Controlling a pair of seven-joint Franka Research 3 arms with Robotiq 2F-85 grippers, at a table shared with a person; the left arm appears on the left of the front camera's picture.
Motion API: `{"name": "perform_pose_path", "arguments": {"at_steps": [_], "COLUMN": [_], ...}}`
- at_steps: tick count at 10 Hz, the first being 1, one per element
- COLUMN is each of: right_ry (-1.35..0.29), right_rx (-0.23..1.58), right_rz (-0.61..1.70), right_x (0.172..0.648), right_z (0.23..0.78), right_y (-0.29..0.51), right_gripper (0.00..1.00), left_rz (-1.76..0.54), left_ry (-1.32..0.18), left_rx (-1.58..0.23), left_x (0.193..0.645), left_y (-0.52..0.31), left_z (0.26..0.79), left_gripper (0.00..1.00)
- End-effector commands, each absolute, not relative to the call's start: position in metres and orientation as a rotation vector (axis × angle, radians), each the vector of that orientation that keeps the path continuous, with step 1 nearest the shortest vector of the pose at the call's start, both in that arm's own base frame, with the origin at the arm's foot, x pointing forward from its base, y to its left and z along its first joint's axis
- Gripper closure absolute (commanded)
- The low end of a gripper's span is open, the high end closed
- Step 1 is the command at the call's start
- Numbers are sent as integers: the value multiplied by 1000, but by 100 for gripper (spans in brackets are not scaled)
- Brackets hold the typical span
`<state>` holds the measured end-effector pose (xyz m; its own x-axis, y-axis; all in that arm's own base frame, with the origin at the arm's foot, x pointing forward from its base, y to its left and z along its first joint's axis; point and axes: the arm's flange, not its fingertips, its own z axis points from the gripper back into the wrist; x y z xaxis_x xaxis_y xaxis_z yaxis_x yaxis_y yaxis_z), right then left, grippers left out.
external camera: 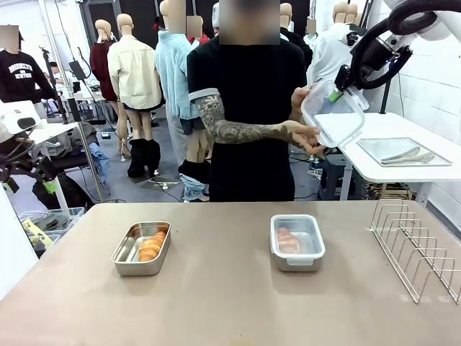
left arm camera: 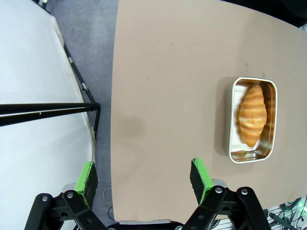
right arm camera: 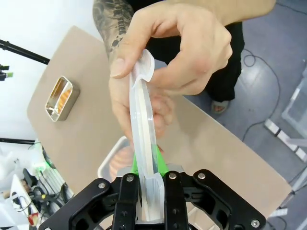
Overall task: Place the bread in airtight containers.
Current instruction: Release when the human grabs the Airtight Container lid.
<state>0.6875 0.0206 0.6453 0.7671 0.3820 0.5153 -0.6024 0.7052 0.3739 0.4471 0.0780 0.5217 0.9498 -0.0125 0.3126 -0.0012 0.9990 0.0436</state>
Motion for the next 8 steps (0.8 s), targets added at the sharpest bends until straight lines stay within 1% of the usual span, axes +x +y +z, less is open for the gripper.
{"name": "perform_pose_path", "arguments": {"at_steps": [1,6,7,8], "right_ry": [-443,-443,-427,-383], "right_rx": [560,560,558,523], "right_rz": [563,563,565,643], "right_x": [685,685,688,676], "right_z": [648,648,646,644], "right_y": [20,20,21,26], "right_gripper": [100,100,97,78], "left_rz": [15,15,15,15], "left_ry": [-316,-316,-316,-316], "left_rx": [68,68,68,68], "left_x": [445,445,445,445], "left_y": [78,78,78,78], "left_z": [522,522,522,522], "left_gripper": [0,0,0,0]}}
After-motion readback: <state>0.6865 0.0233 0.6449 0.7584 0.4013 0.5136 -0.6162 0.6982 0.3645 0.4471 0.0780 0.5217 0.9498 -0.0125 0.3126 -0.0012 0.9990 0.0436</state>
